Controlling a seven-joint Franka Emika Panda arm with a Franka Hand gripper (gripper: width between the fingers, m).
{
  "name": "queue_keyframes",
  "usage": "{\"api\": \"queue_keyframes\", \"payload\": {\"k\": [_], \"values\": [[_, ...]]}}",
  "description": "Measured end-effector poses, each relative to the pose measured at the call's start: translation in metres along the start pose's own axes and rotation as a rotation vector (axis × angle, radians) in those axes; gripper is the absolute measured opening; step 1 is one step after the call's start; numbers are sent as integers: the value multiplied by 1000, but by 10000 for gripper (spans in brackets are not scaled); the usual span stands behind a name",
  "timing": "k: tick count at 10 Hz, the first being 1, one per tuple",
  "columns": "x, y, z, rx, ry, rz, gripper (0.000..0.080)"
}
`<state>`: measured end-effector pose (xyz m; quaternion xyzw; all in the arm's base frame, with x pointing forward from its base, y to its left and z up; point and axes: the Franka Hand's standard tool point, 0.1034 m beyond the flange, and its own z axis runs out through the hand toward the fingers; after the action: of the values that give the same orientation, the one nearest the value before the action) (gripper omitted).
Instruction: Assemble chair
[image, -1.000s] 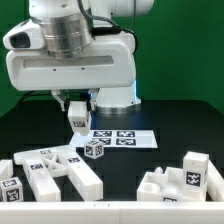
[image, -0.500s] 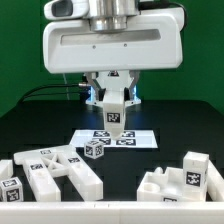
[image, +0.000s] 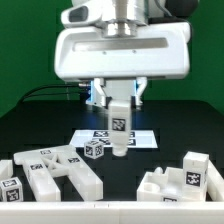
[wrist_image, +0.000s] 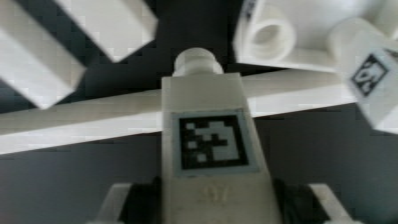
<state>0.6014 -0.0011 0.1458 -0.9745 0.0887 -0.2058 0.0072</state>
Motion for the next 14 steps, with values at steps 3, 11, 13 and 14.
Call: {"api": "queue_keyframes", "payload": {"k": [3,11,13,14], "values": [[11,-34,5,28,-2,31,286],[3,-26,32,8,-19,15,286],[-1,-29,38,7,-21,9,286],[-5,-32,42,7,-27,7,286]]}}
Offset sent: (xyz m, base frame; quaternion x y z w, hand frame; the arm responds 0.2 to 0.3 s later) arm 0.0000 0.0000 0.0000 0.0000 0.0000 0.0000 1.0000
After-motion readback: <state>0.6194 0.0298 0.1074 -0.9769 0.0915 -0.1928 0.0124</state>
